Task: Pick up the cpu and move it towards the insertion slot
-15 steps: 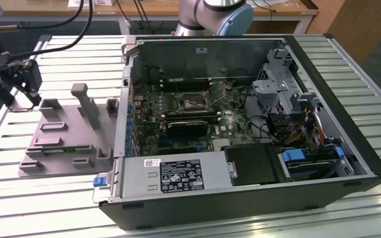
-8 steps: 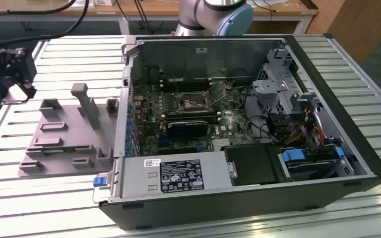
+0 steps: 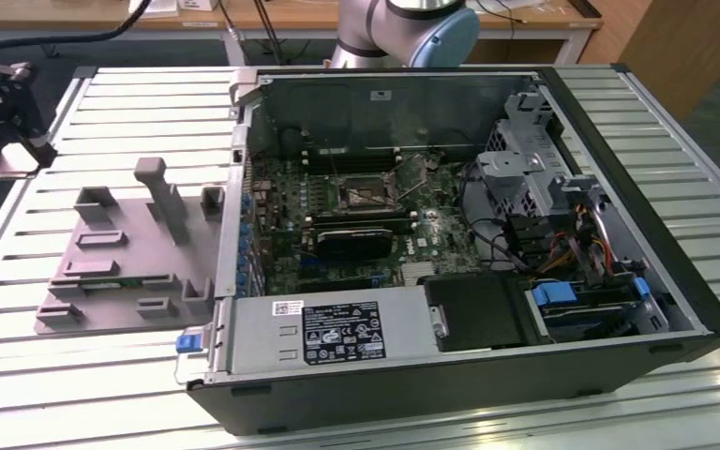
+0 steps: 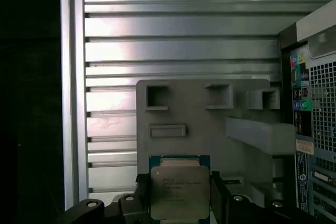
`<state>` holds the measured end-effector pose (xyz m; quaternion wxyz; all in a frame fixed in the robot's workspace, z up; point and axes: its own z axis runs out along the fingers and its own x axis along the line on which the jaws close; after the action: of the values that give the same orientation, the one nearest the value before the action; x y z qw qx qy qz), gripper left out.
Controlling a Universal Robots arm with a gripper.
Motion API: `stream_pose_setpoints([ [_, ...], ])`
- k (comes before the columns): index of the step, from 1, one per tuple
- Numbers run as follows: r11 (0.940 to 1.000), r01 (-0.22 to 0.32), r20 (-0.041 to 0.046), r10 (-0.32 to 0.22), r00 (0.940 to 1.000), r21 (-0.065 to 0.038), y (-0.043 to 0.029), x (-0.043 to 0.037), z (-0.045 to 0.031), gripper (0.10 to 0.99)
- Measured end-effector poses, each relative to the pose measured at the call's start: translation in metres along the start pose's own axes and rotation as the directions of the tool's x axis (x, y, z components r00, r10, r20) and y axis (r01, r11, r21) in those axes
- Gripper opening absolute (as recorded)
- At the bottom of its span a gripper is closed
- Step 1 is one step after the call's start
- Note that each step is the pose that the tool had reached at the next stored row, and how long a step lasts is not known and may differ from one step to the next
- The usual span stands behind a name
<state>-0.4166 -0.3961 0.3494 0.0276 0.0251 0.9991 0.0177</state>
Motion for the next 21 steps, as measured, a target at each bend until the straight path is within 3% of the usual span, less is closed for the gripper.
stream_pose_setpoints([
  [13,1.0000,0.000,0.0090,0.000,1.0000,0.000,0.0013,-0.0018,-0.0353,0.541],
  [21,1.0000,0.000,0.0098,0.000,1.0000,0.000,0.0015,-0.0029,-0.0375,0.541],
])
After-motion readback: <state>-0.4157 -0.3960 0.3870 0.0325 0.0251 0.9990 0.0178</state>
